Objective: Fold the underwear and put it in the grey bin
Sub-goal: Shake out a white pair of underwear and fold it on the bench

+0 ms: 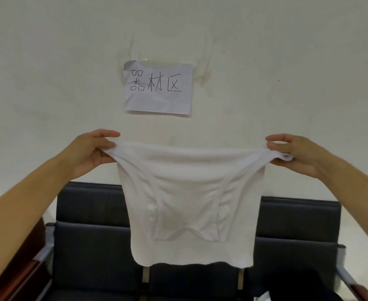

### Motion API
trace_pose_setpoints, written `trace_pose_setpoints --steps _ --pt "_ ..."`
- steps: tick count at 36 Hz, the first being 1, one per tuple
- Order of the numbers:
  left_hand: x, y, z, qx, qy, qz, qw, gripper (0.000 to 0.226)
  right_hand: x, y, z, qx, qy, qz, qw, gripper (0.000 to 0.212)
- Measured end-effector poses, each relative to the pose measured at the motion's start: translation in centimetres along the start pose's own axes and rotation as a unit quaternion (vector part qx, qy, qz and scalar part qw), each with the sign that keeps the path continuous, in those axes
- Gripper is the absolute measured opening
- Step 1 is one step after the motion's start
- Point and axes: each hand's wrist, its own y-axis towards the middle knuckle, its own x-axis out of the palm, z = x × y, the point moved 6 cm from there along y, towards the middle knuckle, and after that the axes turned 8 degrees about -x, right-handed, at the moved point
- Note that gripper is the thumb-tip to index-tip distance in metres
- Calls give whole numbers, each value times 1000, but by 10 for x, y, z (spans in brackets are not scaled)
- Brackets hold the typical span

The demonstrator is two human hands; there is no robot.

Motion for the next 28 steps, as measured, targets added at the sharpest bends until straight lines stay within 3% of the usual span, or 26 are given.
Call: trace_pose_setpoints --steps 5,10,15,18,22,25,28 --pt "-14 5 -17 -43 122 38 991 22 -8 -18 6 35 -46 -3 998 21" --pt "-12 -4 -39 -69 173 61 981 19 -16 -32 11 47 -61 19 997 18" --pt "5 -20 -56 -74 91 73 990 4 -14 -50 7 41 -39 5 998 18" --pt "20 -31 -58 -91 23 51 994 14 -16 -60 7 34 -39 -13 999 20" --pt "37 -50 -50 -92 -30 105 990 10 -32 -82 2 27 -36 -55 997 74" --pt "49 -70 -44 -90 -102 141 981 8 -49 -99 -2 27 -21 -70 997 78" --pt "69 -94 -42 -79 -140 122 979 18 -76 -120 0 27 -16 -92 995 102"
